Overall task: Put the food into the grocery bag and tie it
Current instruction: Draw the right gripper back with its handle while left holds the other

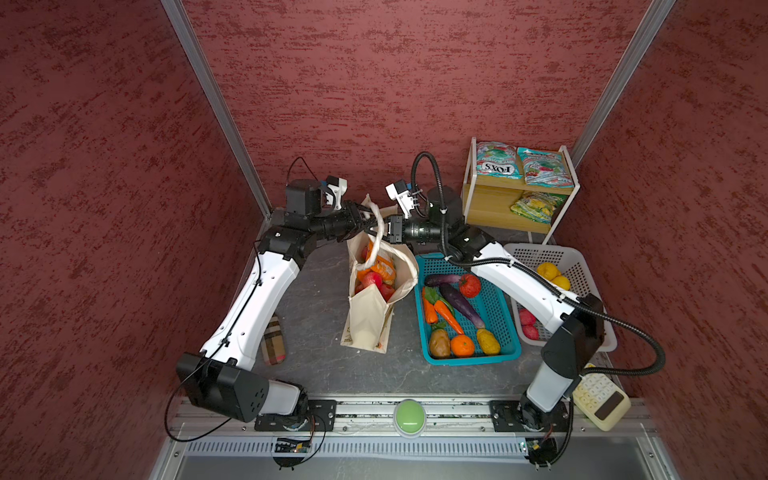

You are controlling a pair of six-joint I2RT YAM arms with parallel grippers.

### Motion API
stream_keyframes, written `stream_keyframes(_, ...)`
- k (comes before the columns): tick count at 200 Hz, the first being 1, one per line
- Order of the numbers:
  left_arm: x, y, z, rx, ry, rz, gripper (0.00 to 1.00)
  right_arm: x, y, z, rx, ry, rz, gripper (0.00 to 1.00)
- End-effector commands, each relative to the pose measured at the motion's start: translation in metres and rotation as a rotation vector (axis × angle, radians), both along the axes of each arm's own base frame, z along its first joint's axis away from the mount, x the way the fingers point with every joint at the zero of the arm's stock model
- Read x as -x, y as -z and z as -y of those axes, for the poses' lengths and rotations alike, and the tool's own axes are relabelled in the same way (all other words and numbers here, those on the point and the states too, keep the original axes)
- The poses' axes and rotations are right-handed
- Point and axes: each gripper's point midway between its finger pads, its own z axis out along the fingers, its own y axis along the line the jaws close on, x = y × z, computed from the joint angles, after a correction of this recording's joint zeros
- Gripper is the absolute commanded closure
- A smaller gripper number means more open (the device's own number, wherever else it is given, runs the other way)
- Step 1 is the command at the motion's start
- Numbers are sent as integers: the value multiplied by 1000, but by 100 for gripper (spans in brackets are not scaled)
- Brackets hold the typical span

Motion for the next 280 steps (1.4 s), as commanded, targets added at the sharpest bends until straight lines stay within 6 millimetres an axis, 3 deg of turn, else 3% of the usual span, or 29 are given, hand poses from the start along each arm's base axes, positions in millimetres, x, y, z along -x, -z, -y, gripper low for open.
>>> stream_keyframes(1, -2, -13, 0, -2, -4, 50, 86, 13, -18, 6, -10, -4, 49, 89)
stream_keyframes(24, -1, -17, 1, 1, 2, 59, 95, 12, -17, 12, 12, 28, 65, 79)
stream_keyframes(56, 1, -25, 1, 3, 6, 72, 97, 12, -17, 24, 45, 74, 86, 63)
stream_keyframes(93, 3, -30, 3, 15, 18, 77, 98, 15, -19, 45, 73, 124, 103, 57)
stream_keyframes(136, 7, -41, 9, 32, 47, 95, 99, 14, -21, 69, 90, 183, 116, 57)
stream_keyframes(169, 9, -46, 15, 51, 71, 100, 99, 8, -16, 85, 101, 231, 117, 64)
stream_keyframes(210, 9, -38, 25, 56, 102, 80, 99, -3, 3, 95, 134, 266, 97, 70)
stream_keyframes(216, 9, -38, 27, 59, 109, 78, 99, 2, -6, 100, 119, 271, 114, 71)
stream_keyframes(280, 1, -19, 50, 60, 163, 22, 98, -10, 19, 107, 143, 283, 88, 74)
